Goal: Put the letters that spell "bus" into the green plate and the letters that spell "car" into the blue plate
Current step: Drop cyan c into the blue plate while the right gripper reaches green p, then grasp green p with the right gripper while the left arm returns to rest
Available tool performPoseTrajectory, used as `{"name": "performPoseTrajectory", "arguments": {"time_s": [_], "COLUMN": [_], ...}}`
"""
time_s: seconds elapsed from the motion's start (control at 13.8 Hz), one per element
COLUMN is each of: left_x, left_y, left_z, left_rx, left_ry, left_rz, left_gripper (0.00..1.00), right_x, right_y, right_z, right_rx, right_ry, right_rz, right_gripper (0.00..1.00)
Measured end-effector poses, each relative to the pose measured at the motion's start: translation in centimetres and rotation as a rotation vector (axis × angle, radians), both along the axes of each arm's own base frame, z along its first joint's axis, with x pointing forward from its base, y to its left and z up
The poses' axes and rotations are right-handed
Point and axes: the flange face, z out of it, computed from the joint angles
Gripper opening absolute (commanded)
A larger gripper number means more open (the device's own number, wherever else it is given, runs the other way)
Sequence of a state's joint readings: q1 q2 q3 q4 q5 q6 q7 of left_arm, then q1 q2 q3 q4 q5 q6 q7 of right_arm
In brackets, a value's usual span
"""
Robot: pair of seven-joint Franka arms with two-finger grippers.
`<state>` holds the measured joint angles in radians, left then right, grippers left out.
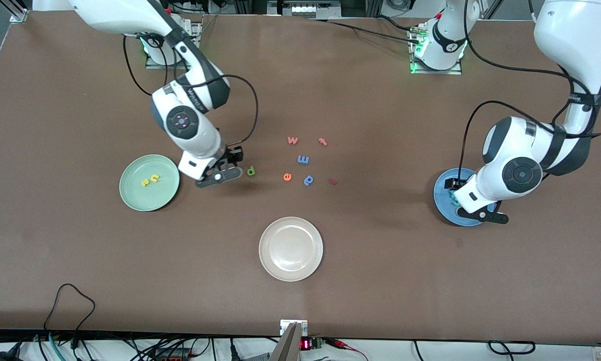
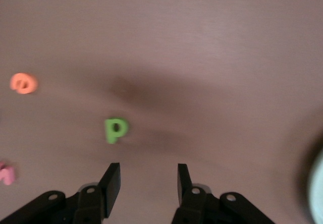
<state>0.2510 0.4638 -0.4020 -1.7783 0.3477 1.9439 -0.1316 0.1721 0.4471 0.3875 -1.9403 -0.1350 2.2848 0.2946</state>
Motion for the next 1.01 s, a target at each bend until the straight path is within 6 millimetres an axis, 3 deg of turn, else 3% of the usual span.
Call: {"name": "performPoseTrajectory", "arguments": {"time_s": [0.14, 0.43, 0.65, 1.01], "left_x": [0.5, 1.3, 1.2, -0.6], "left_y": [-1.3, -2.6, -1.6, 1.1], "left_z": [4.8, 15.0, 19.1, 24.3], "left_rx": [0.023, 0.031, -0.01, -0.105], "left_ry": [0.024, 0.041, 0.057, 0.019], "left_rz": [-0.005, 0.023, 0.067, 0.089], "left_gripper": [1.0, 1.0, 1.0, 1.0], "right_x": [-0.6, -0.4, -0.9, -0.9], "right_y": [1.8, 2.1, 2.8, 2.9], "right_z": [-1.4, -4.8, -6.9, -8.2], "right_rx": [0.022, 0.051, 0.038, 0.044], "right_ry": [-0.008, -0.015, -0.027, -0.028], "right_rz": [0.017, 0.021, 0.057, 0.058], "right_gripper": [0.55, 0.57, 0.57, 0.56]}}
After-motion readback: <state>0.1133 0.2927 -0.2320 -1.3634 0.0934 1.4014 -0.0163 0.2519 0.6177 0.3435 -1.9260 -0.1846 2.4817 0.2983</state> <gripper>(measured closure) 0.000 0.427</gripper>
